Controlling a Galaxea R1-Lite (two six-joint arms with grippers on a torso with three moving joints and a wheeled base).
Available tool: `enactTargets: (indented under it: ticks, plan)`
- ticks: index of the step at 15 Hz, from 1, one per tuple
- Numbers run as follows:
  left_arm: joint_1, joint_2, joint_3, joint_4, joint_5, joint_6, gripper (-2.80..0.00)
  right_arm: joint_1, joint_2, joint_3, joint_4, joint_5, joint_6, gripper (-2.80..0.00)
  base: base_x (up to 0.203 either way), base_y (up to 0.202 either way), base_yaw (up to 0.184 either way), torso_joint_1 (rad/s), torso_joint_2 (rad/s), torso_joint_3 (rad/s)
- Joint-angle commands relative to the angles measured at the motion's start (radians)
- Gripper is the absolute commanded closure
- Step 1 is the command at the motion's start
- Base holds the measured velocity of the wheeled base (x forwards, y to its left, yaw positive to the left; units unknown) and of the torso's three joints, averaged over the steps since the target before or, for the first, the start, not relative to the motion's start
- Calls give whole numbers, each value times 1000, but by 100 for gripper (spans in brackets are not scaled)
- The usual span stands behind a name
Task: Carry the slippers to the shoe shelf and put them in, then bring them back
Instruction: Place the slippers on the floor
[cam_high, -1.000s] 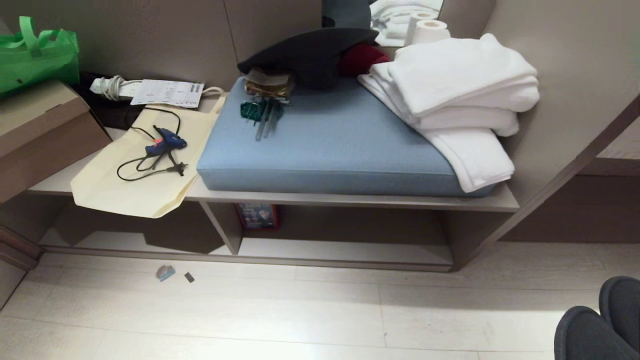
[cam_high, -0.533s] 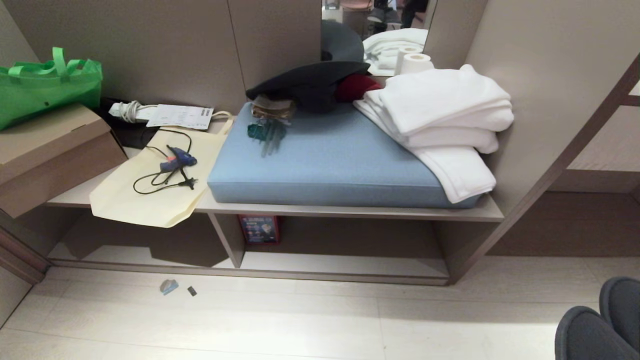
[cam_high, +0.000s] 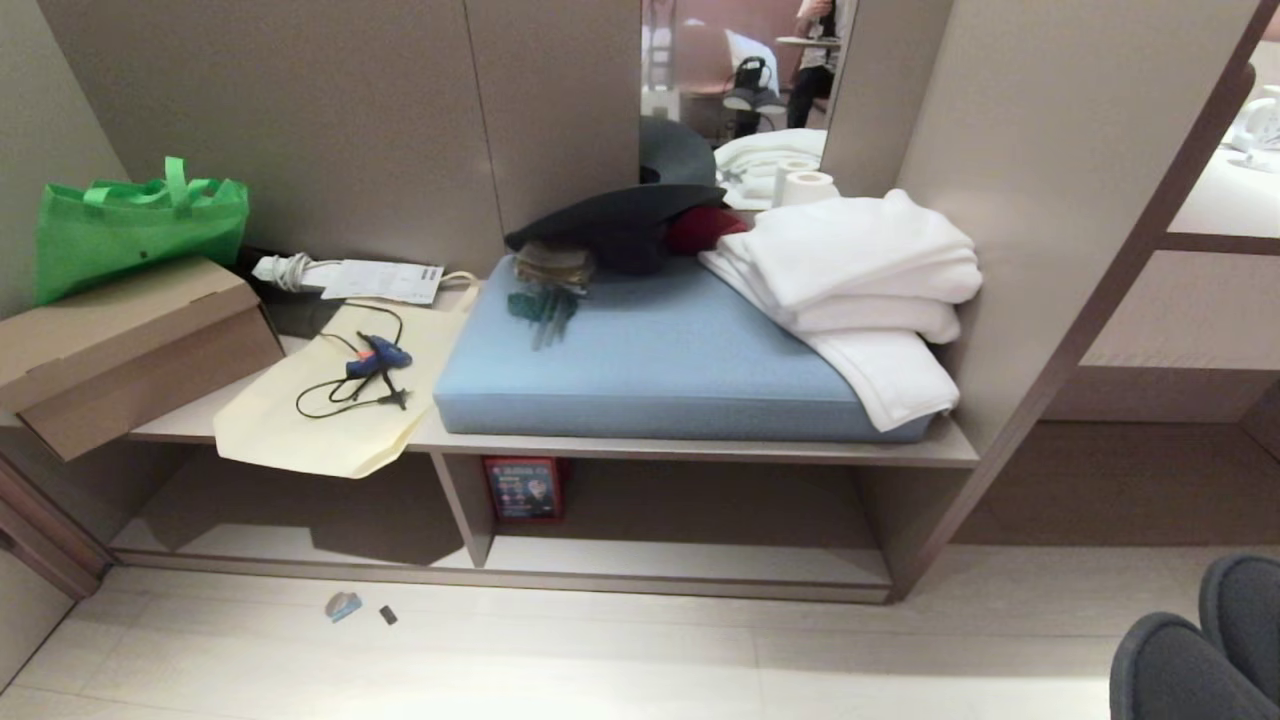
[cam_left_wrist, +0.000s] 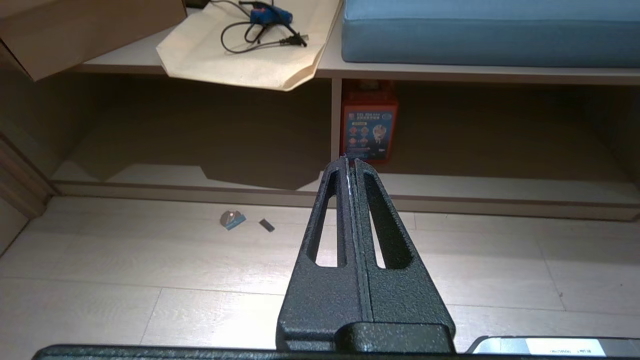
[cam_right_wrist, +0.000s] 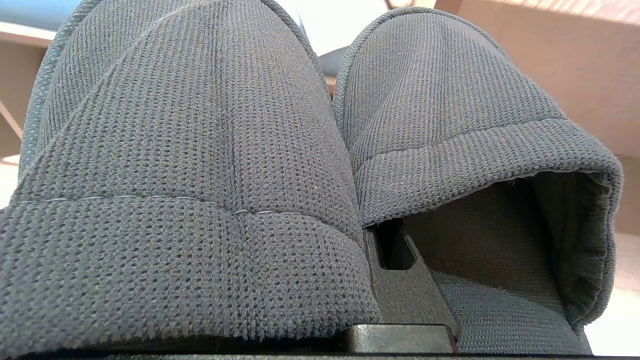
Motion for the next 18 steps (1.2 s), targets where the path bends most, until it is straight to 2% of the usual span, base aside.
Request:
enactTargets:
  ticks: [1,6,14,18]
  plan:
    - [-1,-1,8,-1,0,0,0,-1,2,0,0,0,0,0,0,0,0,7,1,202]
    - [-1,-1,8,-1,0,1,0,0,2,0,0,0,-2,0,0,0,0,3,1,168]
    - [-1,-1,8,-1,0,1,0,-1,2,0,0,0,-3,0,0,0,0,0,0,10]
    - [-1,-1,8,-1,0,1,0,-1,2,0,0,0,-3,0,3,-141,5,4,4,2]
